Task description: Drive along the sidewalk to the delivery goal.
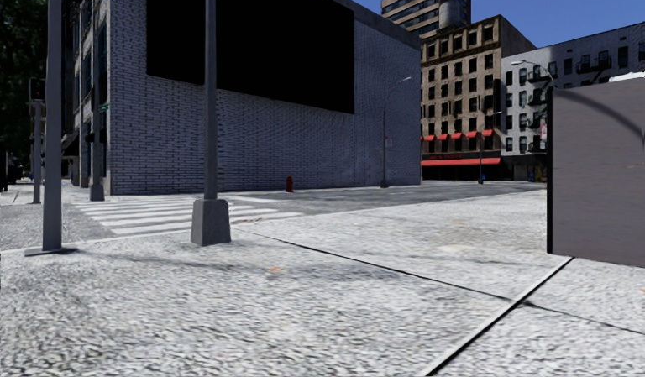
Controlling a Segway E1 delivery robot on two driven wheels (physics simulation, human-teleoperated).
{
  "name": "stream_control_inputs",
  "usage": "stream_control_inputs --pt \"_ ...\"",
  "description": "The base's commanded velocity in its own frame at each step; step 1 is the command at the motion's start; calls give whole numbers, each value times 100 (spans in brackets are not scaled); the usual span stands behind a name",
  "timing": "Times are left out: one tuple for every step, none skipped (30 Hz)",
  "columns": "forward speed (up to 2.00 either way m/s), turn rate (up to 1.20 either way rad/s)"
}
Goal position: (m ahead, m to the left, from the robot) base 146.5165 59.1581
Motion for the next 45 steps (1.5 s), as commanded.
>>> stream_control_inputs --pt "200 -29" --pt "200 -29" --pt "200 -29" --pt "200 -29" --pt "200 -29" --pt "200 -26" --pt "200 -7" --pt "200 -7" --pt "200 0" --pt "200 0" --pt "200 0" --pt "200 0" --pt "200 0" --pt "200 0" --pt "200 0" --pt "200 0" --pt "200 0" --pt "200 0" --pt "200 0" --pt "200 0" --pt "200 0" --pt "200 0" --pt "200 0" --pt "200 0" --pt "200 0" --pt "200 0" --pt "200 0" --pt "200 0" --pt "200 0" --pt "200 0" --pt "200 0" --pt "200 0" --pt "200 0" --pt "200 0" --pt "200 3" --pt "200 3" --pt "200 18" --pt "200 28" --pt "200 32" --pt "200 32" --pt "200 36" --pt "200 39" --pt "200 40" --pt "200 40" --pt "200 40"
